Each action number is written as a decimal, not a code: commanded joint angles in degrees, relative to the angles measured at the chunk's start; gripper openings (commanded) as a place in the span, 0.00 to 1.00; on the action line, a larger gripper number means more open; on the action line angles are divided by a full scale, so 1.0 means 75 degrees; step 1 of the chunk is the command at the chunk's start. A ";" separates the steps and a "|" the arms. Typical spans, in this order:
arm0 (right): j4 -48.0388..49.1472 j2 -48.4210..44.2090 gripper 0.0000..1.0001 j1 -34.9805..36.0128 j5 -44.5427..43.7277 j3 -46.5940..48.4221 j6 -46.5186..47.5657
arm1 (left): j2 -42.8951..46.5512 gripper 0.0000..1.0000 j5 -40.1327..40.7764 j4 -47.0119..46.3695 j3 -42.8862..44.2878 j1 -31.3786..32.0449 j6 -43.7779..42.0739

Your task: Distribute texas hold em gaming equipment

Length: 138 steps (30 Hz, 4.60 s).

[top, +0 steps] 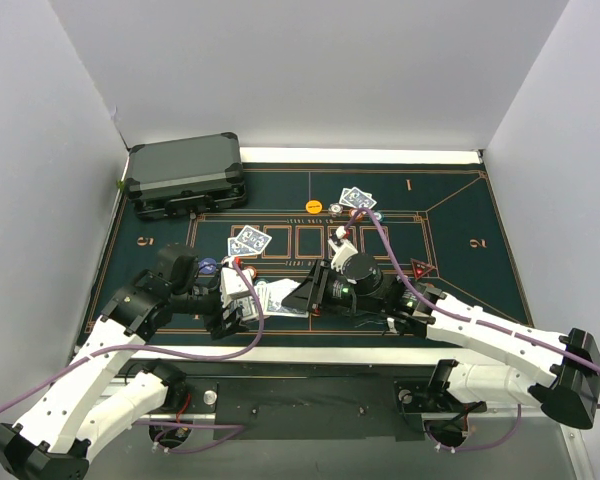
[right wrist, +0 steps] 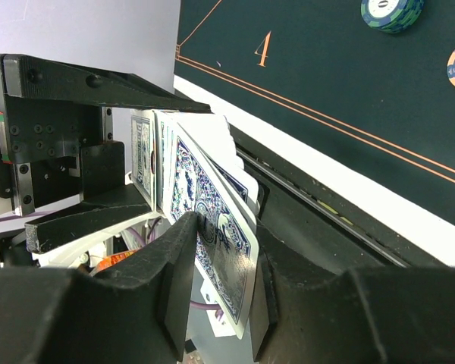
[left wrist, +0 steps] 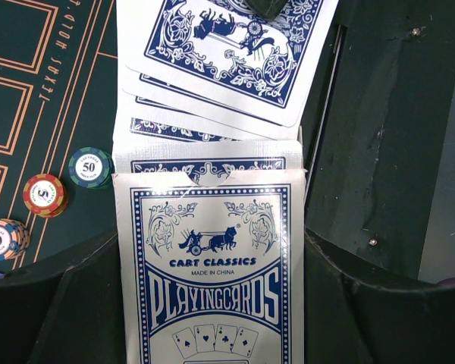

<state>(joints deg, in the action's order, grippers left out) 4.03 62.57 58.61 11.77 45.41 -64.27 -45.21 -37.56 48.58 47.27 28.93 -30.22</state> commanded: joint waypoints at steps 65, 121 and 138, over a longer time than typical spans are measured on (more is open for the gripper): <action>-0.1616 -0.0314 0.30 -0.0608 0.1255 0.0473 0.1234 | 0.0134 0.00 -0.0406 -0.0454 0.0342 0.0022 0.0232; -0.3359 -0.0749 0.00 -0.2048 0.1548 0.2535 0.1982 | 0.0122 0.00 -0.0465 -0.0418 0.0085 0.0010 0.0326; -0.6232 0.3465 0.00 -0.3139 -0.3171 0.5745 0.5802 | 0.0262 0.00 -0.0453 -0.0301 0.0073 0.0010 0.0290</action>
<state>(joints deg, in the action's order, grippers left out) -36.62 79.26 33.95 1.93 83.72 -29.04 -44.56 -38.50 48.16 47.27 28.93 -28.12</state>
